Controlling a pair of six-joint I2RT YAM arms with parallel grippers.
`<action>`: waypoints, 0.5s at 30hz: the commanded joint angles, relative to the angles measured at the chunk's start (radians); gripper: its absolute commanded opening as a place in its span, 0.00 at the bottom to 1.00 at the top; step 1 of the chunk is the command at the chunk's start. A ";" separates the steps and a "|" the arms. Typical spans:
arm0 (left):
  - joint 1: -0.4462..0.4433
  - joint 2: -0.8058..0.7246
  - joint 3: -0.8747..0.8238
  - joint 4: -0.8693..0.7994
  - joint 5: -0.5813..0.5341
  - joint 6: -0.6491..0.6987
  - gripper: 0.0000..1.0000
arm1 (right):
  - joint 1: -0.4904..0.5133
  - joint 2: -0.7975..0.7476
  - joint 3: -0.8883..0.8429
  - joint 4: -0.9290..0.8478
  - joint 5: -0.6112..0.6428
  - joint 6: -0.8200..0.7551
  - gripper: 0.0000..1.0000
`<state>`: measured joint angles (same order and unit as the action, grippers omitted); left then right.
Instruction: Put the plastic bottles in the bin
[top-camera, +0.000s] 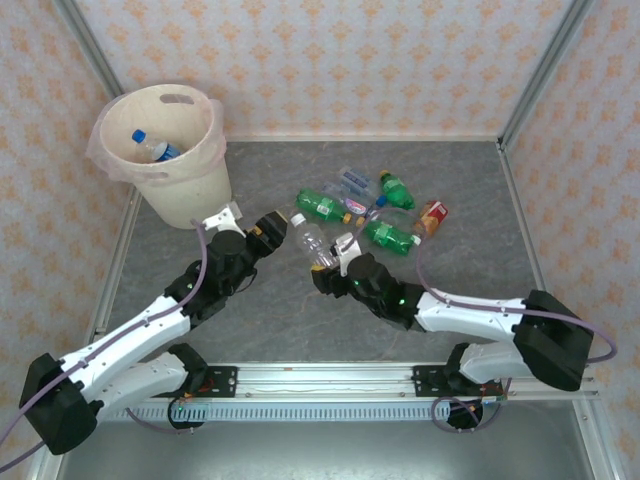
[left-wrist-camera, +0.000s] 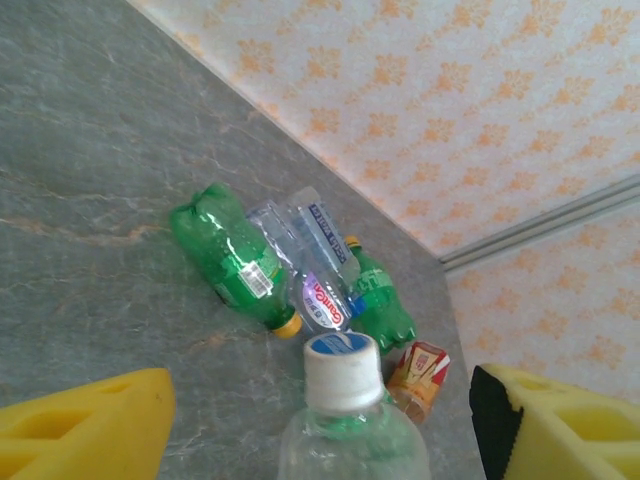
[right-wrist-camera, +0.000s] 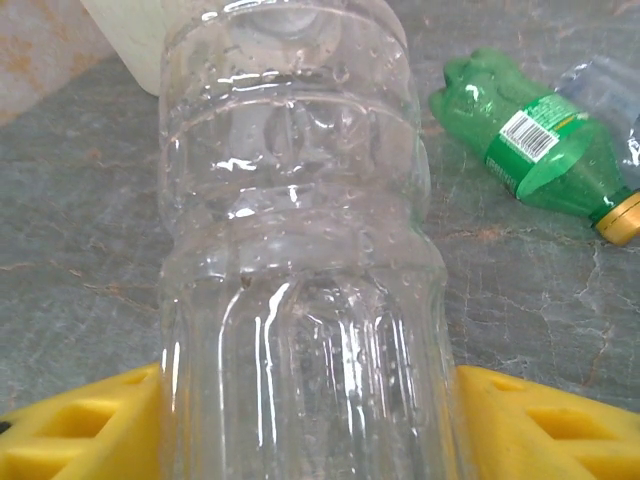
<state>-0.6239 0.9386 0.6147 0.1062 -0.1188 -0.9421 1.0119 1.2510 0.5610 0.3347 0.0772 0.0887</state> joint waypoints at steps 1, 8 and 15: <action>0.019 0.034 0.031 0.109 0.115 -0.029 0.76 | 0.013 -0.059 -0.036 0.088 0.077 -0.025 0.66; 0.021 0.122 0.046 0.207 0.240 -0.031 0.68 | 0.014 -0.111 -0.065 0.103 0.075 -0.032 0.66; 0.021 0.186 0.066 0.237 0.310 -0.029 0.62 | 0.014 -0.115 -0.067 0.107 0.059 -0.030 0.66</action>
<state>-0.6067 1.1179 0.6453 0.2844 0.1406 -0.9688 1.0206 1.1564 0.5026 0.4023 0.1165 0.0727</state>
